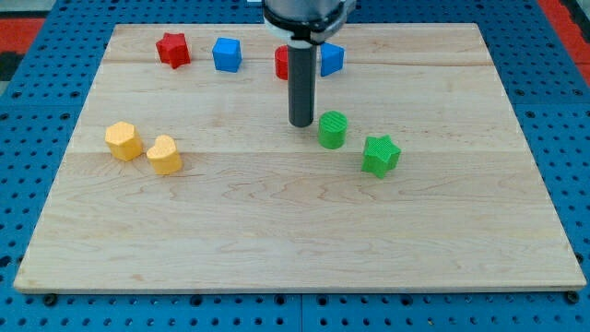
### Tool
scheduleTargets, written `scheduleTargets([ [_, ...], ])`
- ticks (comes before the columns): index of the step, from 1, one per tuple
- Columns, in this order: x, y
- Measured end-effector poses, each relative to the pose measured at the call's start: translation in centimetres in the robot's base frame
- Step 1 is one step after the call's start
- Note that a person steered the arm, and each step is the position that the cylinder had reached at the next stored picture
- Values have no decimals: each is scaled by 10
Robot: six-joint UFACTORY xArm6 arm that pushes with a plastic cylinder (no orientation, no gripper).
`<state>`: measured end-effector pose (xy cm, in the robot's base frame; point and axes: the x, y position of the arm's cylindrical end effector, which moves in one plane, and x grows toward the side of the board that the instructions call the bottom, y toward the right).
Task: Slightly move the blue cube towards red star
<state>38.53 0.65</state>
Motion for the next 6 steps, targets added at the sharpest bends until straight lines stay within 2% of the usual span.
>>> scheduleTargets([
  [1, 21, 42],
  [2, 28, 42],
  [3, -24, 34],
  [4, -61, -22],
  [5, -54, -19],
  [6, -57, -60],
])
